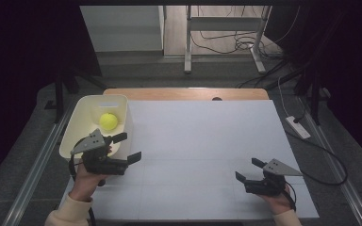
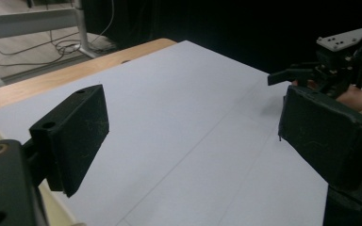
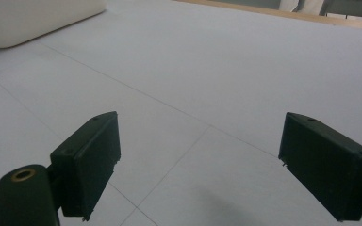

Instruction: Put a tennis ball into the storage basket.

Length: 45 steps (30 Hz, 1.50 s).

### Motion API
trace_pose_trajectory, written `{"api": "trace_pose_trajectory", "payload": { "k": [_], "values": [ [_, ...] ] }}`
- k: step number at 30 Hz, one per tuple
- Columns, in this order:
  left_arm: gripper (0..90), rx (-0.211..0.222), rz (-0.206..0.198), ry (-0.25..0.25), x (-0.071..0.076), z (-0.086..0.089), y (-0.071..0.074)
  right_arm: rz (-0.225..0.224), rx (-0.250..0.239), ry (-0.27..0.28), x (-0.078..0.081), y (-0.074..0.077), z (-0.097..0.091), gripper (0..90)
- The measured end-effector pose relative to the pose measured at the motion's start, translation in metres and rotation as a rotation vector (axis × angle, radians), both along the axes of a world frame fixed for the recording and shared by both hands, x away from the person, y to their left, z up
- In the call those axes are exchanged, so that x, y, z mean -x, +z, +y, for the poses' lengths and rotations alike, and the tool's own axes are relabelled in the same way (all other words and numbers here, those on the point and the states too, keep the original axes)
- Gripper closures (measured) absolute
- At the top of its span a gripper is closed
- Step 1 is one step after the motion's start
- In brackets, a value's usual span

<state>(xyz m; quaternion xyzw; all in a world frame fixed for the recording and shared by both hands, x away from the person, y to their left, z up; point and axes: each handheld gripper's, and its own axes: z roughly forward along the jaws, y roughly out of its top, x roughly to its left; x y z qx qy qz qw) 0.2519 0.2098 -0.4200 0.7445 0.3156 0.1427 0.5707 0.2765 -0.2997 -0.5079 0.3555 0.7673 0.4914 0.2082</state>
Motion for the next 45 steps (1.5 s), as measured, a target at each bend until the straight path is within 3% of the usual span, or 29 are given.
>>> {"api": "trace_pose_trajectory", "payload": {
  "k": [12, 17, 23, 45],
  "values": [
    [10.4, -0.026, 0.012, -0.053, 0.014, -0.016, -0.013, 0.002, 0.004, 0.001, 0.001, 0.000, 0.000, 13.6],
    [10.4, -0.041, 0.031, -0.081, 0.017, -0.022, -0.025, 0.002, 0.001, 0.000, 0.000, 0.000, 0.000, 13.6],
    [10.0, -0.093, 0.038, -0.116, 0.021, -0.030, -0.039, 0.005, 0.006, 0.001, 0.001, 0.000, 0.000, 13.6],
    [8.7, -0.144, 0.126, -0.089, 0.013, -0.029, -0.087, 0.003, 0.000, 0.020, 0.003, -0.001, -0.001, 13.6]
  ]
}}
